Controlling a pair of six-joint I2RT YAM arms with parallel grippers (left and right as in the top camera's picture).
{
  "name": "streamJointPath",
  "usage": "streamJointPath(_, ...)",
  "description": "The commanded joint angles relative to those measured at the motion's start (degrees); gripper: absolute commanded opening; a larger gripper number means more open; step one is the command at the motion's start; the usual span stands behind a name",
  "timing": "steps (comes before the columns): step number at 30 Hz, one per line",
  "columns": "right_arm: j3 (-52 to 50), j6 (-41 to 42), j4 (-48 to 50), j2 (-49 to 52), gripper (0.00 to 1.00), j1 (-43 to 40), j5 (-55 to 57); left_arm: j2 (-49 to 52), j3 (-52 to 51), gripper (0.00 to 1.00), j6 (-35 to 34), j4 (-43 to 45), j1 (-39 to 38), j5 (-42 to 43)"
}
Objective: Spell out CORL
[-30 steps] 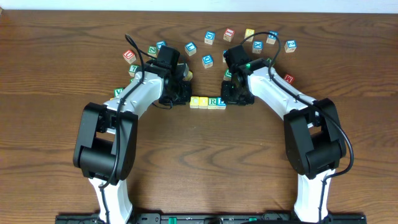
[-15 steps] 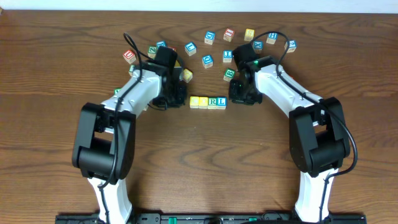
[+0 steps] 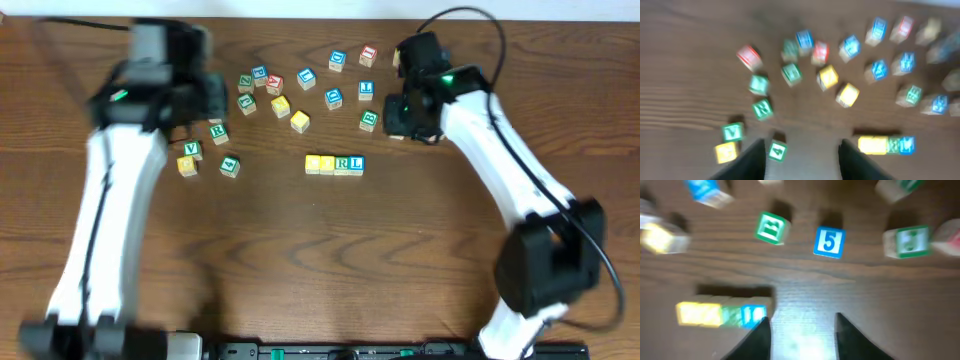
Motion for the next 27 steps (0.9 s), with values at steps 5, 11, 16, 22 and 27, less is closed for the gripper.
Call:
streamJointPath(5, 1.7, -4.7, -1.5, -14.7, 0.57, -0.6, 2.4, -11.1, 0.7, 0.98, 0.1, -1.7, 5.9, -0.7)
streamJointPath(11, 1.7, -5.9, -5.1, -24.7, 0.99, -0.6, 2.6, -14.5, 0.7, 0.98, 0.1, -1.7, 6.3, -0.7)
streamJointPath(16, 1.7, -5.9, -7.4, -30.3, 0.99, -0.5, 1.1, -14.5, 0.7, 0.98, 0.1, -1.7, 6.3, -0.7)
streamJointPath(22, 1.7, -5.9, -11.8, -33.5, 0.99, -0.6, 3.6, -14.4, 0.7, 0.98, 0.1, -1.7, 6.3, -0.7)
streamJointPath(27, 1.7, -5.0, -11.5, -36.6, 0.99, -0.6, 10.2, -14.4, 0.7, 0.98, 0.1, -1.7, 6.3, -0.7)
